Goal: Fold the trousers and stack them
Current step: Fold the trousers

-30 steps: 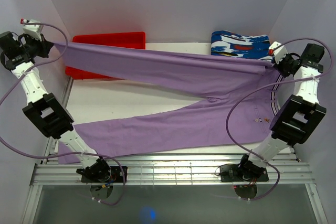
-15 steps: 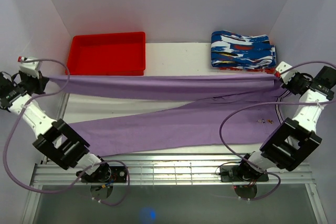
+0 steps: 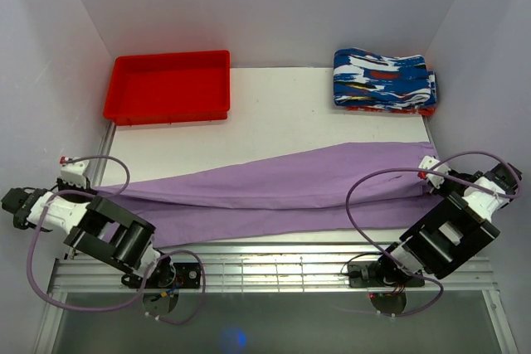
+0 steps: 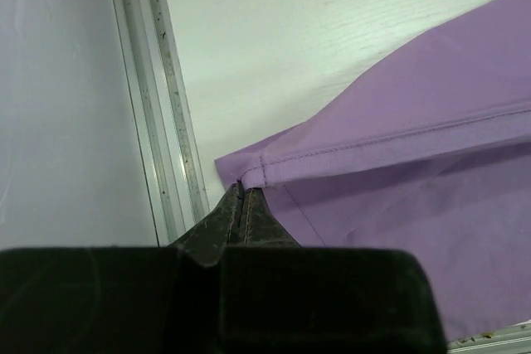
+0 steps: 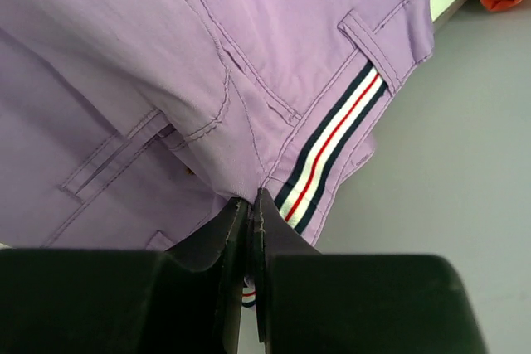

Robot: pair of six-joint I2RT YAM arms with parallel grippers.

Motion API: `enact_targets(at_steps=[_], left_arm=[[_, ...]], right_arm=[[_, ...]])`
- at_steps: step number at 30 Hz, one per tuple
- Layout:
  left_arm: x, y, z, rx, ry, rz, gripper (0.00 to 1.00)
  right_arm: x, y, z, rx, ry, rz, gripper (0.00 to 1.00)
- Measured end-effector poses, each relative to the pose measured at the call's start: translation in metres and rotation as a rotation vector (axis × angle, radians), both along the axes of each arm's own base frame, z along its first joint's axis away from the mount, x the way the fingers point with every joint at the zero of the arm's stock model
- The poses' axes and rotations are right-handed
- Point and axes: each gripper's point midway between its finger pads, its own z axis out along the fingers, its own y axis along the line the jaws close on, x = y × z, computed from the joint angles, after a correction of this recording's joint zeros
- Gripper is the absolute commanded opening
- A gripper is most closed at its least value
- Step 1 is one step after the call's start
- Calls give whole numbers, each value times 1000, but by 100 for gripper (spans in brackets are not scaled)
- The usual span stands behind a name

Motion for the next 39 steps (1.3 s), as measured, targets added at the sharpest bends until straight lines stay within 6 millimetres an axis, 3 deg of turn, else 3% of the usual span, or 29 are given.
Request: enact_targets(at_steps=[3,6,9,13,16,18,21,24,28,32,35,39], left_arm=[[5,7,3,-35,-2,-7,0],[29,22,27,-66,-29,-23,0],[68,34,63,-72,-79,-62,0],[114,27,108,-42,-155,-130,0],[124,27,125,-17,-191,-140,0],[122,29,124,-7,-191,-135,0],[106,32,107,15,-170,-119,0],[67,36,80,21,-119,-70,0],[5,36,36,1,-34,8,0],[-40,30,0,-33,34,54,0],[-58,27,-14,-39,59,58,0],[-66,26,-20,5,84,14,0]], right_arm=[[-1,-1,2,3,6,11,8],[10,-5,14,27,-5,27,8],[27,-5,30,73,-23,43,8],[44,-6,52,113,-49,47,8],[45,-4,57,124,-55,46,8],[39,0,49,131,-35,48,8],[22,8,27,119,16,58,8],[2,9,4,128,81,37,8],[-9,2,-6,132,123,10,8],[-16,-4,-16,136,161,-8,8],[-21,-6,-23,131,185,-17,8],[-31,-5,-40,115,224,-28,8]])
